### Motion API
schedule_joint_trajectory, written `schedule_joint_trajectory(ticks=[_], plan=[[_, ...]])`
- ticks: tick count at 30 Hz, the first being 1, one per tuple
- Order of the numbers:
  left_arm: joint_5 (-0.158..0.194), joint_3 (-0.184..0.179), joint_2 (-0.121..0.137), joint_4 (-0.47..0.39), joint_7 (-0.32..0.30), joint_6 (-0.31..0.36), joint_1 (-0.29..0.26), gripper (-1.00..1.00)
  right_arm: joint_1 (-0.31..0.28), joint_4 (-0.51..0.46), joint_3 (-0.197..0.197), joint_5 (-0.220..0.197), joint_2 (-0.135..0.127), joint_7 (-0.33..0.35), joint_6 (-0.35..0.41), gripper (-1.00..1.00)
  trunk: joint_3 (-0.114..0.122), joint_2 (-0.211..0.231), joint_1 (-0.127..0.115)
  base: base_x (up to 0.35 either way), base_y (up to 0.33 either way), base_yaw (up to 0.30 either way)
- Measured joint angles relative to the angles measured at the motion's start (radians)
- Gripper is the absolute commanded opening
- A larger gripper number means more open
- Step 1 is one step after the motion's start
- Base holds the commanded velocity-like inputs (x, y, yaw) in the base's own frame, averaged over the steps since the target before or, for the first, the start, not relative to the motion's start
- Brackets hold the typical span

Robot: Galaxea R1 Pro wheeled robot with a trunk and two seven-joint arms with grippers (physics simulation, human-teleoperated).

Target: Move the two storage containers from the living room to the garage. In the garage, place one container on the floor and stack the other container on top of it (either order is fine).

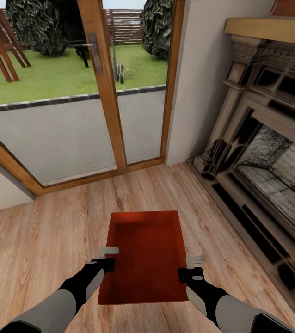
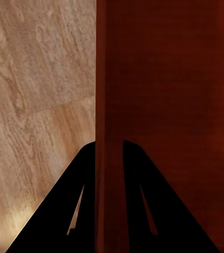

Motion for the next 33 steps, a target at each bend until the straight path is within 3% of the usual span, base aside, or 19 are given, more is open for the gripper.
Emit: schedule_joint_trajectory(ticks=[33], plan=[[0.0,-0.001,0.001,0.0,0.0,0.0,0.0,-1.0,0.0,0.0,0.002,-0.002,0.0,-0.001,-0.001,-1.0,0.104,0.231,-0.127,0.0,0.0,0.0]])
